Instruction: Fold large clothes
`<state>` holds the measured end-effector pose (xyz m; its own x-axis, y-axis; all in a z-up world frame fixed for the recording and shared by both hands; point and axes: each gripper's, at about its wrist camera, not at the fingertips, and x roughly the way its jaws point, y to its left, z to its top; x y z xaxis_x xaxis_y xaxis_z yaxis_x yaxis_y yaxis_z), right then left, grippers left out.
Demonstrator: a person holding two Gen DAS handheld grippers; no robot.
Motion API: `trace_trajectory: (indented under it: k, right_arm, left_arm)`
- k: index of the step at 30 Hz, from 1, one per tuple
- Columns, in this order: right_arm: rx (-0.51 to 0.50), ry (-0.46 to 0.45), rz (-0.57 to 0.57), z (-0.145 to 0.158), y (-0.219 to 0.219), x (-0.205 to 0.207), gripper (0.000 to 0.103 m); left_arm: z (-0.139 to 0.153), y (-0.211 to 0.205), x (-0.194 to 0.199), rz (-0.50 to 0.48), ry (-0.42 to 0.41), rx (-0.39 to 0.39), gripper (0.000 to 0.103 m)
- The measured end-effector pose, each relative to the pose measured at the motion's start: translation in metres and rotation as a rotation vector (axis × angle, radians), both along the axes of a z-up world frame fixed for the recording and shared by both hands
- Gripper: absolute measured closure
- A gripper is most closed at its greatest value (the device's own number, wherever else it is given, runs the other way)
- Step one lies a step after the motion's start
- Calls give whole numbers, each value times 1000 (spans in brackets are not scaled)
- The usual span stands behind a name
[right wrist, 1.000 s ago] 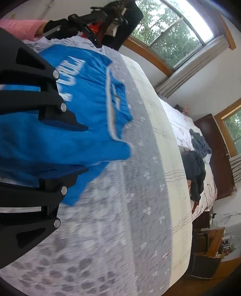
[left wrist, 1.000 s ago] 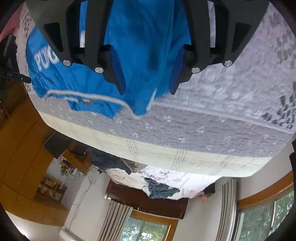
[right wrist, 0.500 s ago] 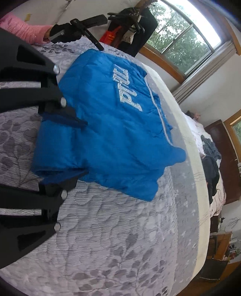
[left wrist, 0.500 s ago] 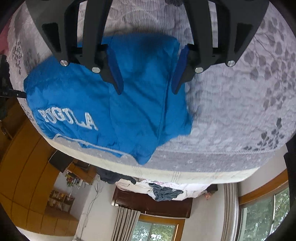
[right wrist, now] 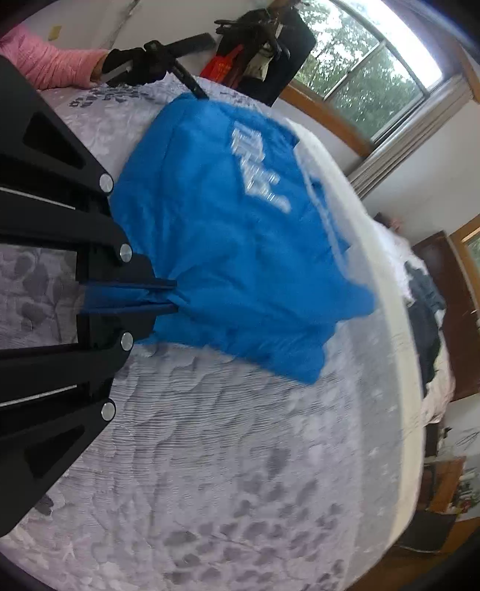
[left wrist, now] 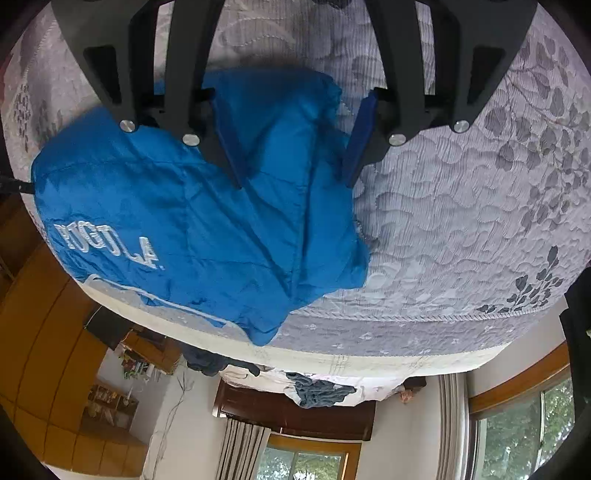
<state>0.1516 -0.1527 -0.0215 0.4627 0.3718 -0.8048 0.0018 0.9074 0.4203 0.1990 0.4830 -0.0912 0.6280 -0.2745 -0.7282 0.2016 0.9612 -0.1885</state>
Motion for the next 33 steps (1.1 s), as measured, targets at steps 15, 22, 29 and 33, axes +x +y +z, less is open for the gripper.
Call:
trace_trajectory:
  k: [15, 22, 29, 33]
  right_arm:
    - [-7, -36, -17, 4, -1, -10, 88]
    - [-103, -97, 1, 31, 24, -19, 75]
    - [-72, -182, 60, 58, 43, -33, 76]
    - [-84, -149, 106, 49, 62, -20, 76]
  left_arm:
    - [19, -2, -14, 32, -51, 5, 53]
    - [46, -34, -40, -65, -93, -57, 53]
    - [26, -50, -31, -93, -48, -23, 53]
    - [18, -44, -25, -70, -29, -28, 53]
